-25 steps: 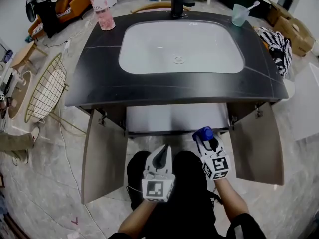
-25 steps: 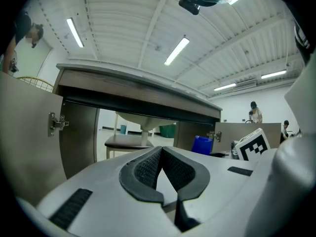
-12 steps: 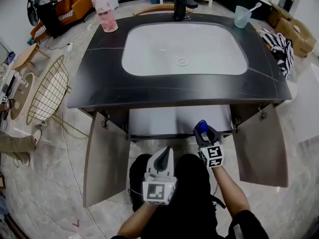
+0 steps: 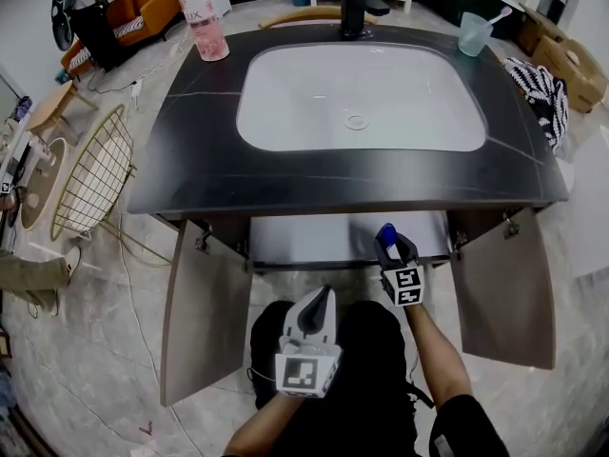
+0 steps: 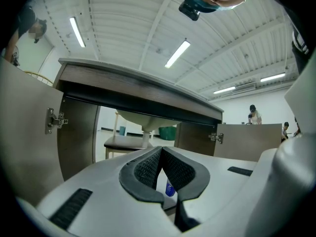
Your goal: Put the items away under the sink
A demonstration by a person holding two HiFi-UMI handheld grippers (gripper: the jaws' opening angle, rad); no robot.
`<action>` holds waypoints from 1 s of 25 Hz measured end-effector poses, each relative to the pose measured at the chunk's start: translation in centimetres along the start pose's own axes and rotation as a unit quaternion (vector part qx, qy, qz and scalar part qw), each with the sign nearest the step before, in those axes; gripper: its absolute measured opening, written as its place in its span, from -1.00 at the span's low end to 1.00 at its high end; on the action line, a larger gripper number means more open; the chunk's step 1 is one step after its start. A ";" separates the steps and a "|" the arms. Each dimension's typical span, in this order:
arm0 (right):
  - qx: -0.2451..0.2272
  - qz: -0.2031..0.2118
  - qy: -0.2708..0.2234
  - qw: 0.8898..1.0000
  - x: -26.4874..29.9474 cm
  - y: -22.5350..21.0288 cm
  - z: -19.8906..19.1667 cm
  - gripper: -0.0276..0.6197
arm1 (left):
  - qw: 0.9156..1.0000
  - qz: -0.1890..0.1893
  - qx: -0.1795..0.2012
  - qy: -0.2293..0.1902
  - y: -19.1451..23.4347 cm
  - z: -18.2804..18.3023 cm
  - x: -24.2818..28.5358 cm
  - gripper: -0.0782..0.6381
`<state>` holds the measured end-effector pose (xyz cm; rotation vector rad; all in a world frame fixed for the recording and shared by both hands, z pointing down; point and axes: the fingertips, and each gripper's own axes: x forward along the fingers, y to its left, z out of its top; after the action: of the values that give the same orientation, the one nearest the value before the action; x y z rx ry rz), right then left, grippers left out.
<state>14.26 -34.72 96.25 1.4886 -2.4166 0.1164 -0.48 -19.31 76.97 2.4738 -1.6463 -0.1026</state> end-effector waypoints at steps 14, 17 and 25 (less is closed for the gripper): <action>0.020 -0.019 0.036 0.999 3.7 -1.2 -5.2 -0.43 | 1.000 0.007 0.005 0.005 1.4 -0.9 0.2 -0.74; 0.025 -0.020 0.044 0.999 4.1 -1.2 -6.2 -0.43 | 1.000 0.006 0.006 0.010 1.6 -1.3 0.3 -0.74; 0.038 -0.025 0.035 0.998 4.4 -1.2 -7.1 -0.43 | 1.000 0.004 0.002 0.023 1.8 -2.6 0.7 -0.74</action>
<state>14.98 -37.46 104.20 1.5486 -2.3418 0.2480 -1.42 -20.38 79.82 2.4530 -1.6395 -0.0403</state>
